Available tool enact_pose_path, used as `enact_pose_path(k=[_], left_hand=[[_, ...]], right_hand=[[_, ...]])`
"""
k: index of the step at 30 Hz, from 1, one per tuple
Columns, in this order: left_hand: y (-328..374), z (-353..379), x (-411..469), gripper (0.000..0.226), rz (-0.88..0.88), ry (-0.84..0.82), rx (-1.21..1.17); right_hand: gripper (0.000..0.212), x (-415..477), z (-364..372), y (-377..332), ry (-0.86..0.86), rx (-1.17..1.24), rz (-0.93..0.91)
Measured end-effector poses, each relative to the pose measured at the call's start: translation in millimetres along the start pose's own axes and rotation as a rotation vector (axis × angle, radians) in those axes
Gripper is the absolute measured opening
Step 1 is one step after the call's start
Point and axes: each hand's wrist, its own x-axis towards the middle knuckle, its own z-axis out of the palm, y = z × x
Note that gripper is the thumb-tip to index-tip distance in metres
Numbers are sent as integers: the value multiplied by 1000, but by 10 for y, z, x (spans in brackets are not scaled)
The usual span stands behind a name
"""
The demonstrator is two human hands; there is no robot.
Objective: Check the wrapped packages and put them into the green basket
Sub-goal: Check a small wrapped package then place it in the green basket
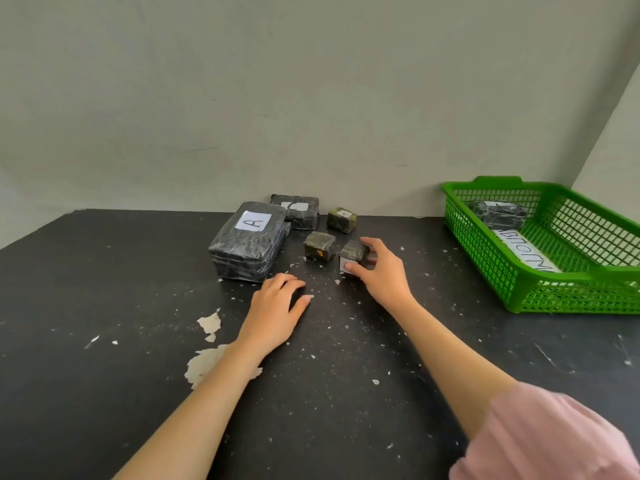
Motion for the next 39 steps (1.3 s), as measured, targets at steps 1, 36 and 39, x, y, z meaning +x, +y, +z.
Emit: enact_pose_path(k=[1,36,39], left_hand=[[8,1,-1,42,-2,4,9],[464,117,-149,45,-82,-39,-604],[471,114,-156,45,-68,-33,-586]], right_hand=[[57,-106,-27,17,-3,31,0],[13,-542,-56,103,-29,261,-46],[12,-539,-48,100,-20,259,-39]])
